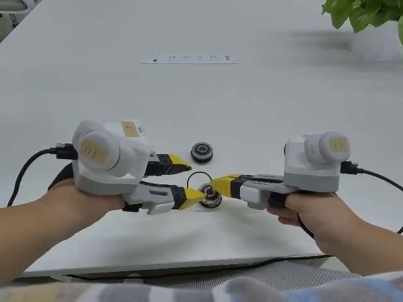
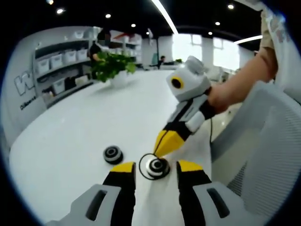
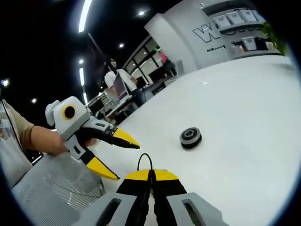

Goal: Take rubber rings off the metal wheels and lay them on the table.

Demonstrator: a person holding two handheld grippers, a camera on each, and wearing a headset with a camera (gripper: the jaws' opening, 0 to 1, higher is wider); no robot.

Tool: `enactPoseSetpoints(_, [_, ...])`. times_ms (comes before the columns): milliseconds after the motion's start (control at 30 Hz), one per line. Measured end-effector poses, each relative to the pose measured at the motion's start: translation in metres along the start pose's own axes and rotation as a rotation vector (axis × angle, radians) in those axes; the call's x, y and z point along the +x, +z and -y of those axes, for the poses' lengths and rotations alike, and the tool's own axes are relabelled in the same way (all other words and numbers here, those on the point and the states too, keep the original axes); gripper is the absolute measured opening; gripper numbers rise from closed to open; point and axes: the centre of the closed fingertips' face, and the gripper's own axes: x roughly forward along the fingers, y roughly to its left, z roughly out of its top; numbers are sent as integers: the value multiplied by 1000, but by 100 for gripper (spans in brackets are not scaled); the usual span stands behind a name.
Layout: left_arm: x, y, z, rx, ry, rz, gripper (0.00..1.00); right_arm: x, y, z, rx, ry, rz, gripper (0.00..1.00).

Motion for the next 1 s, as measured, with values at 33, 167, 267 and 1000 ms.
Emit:
enactPoseSetpoints(33, [-2, 0, 0, 0, -1, 2, 38, 0, 0, 1, 0, 1, 1, 0])
enactPoseSetpoints(167, [-11, 2, -1, -10, 2, 10, 46, 2, 3, 0, -5, 7, 3, 0])
enactPoseSetpoints(267, [-16, 2, -2, -15, 12, 13, 52, 3, 4, 0, -6, 10, 1, 0])
enactPoseSetpoints(1000, [-45, -1, -20, -53, 71, 21, 74, 23, 14, 5, -22, 30, -30, 0])
